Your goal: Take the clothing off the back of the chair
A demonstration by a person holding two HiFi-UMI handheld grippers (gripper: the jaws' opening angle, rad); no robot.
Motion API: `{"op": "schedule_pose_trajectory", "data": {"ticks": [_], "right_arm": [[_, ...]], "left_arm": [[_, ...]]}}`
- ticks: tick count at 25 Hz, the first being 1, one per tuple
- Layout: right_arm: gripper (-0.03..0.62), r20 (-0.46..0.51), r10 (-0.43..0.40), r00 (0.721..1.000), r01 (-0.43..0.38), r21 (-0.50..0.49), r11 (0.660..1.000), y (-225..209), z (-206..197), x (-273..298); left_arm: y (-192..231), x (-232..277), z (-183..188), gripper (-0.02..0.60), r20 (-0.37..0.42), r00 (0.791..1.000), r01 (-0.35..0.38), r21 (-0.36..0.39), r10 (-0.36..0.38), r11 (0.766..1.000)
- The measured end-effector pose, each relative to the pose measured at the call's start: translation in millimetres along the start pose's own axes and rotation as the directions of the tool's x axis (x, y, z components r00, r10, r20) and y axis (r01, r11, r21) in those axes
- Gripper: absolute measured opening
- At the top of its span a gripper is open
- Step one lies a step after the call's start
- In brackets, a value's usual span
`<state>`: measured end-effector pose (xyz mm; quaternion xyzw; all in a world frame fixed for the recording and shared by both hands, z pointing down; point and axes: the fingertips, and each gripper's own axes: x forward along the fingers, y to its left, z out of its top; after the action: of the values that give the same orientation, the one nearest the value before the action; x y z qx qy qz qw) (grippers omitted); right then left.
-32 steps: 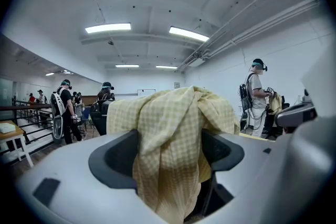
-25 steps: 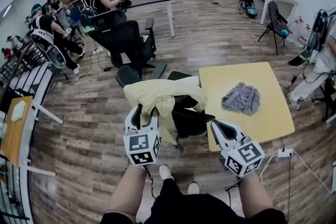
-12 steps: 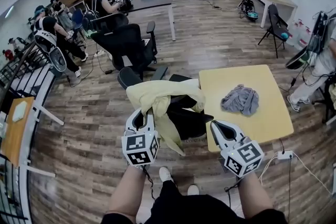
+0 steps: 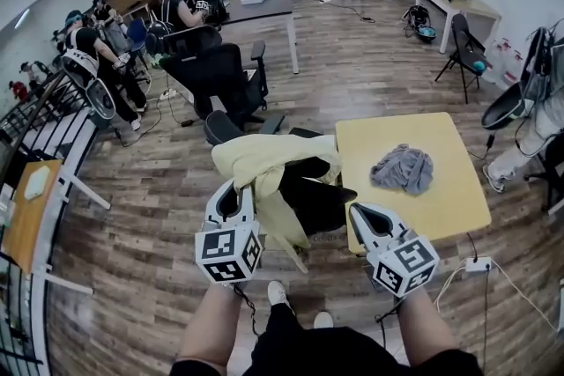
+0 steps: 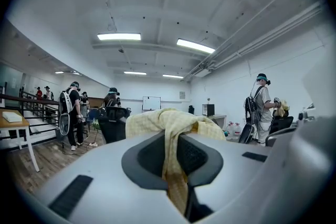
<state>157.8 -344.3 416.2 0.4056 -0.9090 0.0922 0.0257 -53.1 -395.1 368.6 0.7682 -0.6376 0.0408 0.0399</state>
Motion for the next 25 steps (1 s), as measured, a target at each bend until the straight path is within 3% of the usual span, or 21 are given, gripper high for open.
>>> {"op": "schedule_pose_trajectory", "data": {"ticks": [10,17,25], "right_arm": [[0.012,0.005,0.074,0.997,-0.074,-0.015,0.997,42.4,4.9,-2.5],[0.012,0.01,0.129,0.992,-0.129,-0.01,0.992,94.4,-0.6,14.3],[0.012,-0.01,0.133,0.991,-0.133,0.0,0.991,196.8,-11.2,25.8]], "left_arm": [[23.6,-71.0,42.3,0.044,0.109,0.992,-0.068,-0.017,0.069,0.998],[64.8,-131.1,30.6,0.044,0.103,0.987,-0.125,-0.021,0.126,0.992],[142.7,-227.4,7.0,0.044,0.078,0.982,-0.17,-0.058,0.175,0.984]]}}
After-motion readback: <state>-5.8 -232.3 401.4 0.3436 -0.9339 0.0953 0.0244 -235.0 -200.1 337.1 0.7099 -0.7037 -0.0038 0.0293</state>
